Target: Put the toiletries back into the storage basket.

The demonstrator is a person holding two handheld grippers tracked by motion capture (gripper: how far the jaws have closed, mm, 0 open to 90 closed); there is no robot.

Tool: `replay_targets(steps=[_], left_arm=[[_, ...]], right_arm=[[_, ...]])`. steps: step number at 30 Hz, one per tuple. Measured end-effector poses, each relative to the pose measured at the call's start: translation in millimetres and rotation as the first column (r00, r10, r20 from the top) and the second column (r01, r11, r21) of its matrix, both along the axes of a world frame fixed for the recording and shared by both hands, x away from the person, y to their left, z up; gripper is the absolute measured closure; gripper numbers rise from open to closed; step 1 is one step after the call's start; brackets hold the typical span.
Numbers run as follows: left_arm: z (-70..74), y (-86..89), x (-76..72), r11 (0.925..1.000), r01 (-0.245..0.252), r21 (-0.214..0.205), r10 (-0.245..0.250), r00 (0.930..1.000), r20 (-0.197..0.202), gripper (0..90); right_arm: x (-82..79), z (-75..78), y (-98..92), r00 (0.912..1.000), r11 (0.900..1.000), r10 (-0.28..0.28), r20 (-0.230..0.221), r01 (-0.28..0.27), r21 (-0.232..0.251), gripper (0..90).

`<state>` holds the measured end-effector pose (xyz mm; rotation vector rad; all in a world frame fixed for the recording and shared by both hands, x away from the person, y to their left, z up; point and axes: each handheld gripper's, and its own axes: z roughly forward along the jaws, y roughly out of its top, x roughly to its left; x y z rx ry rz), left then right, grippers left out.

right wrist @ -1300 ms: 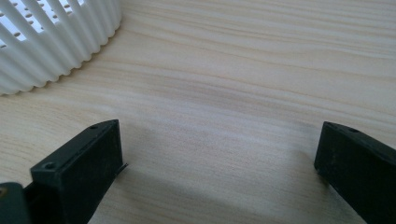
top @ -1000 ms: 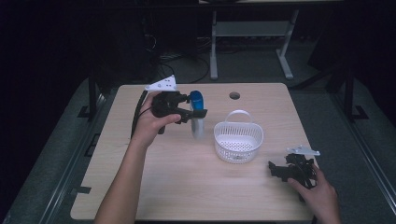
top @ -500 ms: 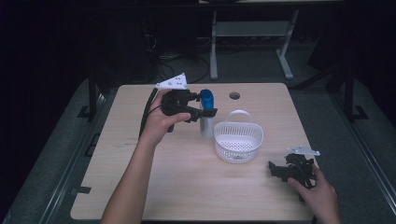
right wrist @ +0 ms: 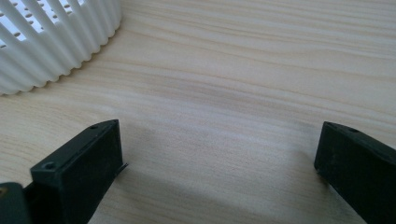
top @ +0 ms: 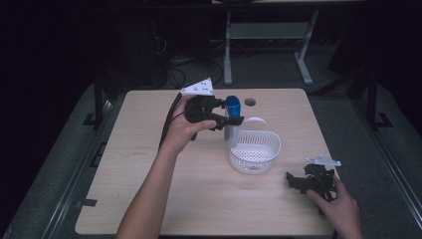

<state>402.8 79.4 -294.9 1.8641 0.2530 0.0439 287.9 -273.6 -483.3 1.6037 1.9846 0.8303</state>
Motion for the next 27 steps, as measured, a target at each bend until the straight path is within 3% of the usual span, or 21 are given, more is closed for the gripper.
replay_targets(steps=[12,27], left_arm=[[-9.9,-17.7,3.1,0.9997,0.022,0.004,-0.022,0.9997,-0.014,36.7],[-24.9,-23.1,5.5,0.9996,0.021,0.019,-0.02,0.9997,-0.013,36.7]], right_arm=[[0.0,0.0,0.0,1.0,1.0,0.001,0.0,-0.001,0.0,0.5],[0.0,0.0,0.0,1.0,1.0,0.001,0.0,-0.001,0.0,0.5]])
